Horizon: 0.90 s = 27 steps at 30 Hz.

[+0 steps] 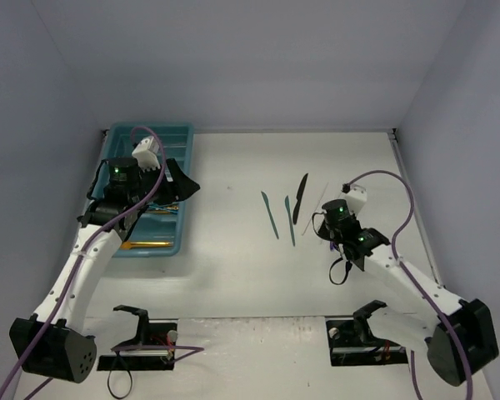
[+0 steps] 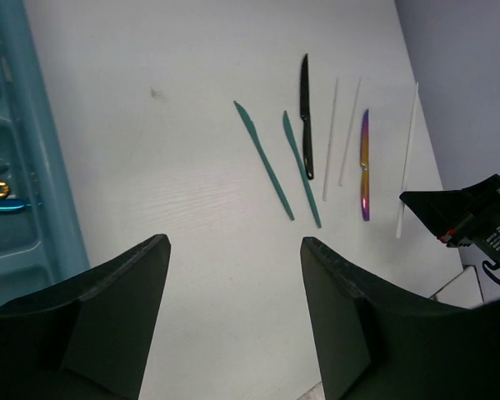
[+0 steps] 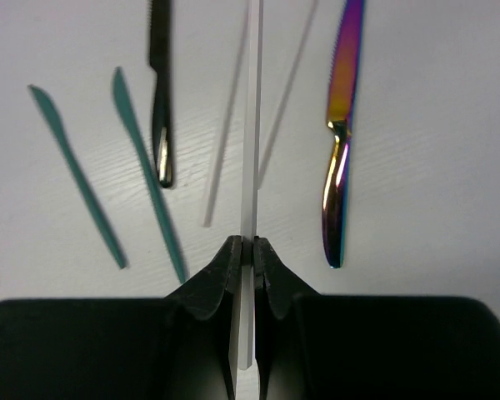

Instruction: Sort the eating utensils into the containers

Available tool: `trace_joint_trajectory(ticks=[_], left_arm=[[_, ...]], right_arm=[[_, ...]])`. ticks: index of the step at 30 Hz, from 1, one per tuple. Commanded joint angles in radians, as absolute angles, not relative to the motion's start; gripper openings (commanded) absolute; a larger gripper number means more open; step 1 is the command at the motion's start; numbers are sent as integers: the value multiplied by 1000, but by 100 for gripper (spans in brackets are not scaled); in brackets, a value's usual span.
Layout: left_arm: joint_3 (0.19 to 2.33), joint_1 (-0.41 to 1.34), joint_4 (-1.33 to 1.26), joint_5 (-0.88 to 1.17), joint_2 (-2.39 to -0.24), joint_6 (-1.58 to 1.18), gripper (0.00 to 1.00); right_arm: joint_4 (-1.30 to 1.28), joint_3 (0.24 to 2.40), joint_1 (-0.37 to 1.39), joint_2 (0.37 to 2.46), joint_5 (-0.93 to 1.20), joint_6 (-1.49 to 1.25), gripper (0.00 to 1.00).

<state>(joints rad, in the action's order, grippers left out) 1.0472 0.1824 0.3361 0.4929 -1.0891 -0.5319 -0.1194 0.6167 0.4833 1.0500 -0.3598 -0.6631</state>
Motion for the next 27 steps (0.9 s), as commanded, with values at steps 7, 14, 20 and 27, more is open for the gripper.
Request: trace_joint_trajectory(ticks=[7,14,20,27], left_arm=[[1194,420,210,463,-1148,-642,65],[1215,592,121,391,-1251,-682,73],[1235,665,75,342,-1320,-703,73],[1254,698,50,318,-1375,-733,70]], right_arm=[[-33,771,783,907,-275,-389,0],[71,818,834,963,-162,-344,0],[110,853,885,1003,-150,-325,0],[137,868,906,1031,-143,-325,0]])
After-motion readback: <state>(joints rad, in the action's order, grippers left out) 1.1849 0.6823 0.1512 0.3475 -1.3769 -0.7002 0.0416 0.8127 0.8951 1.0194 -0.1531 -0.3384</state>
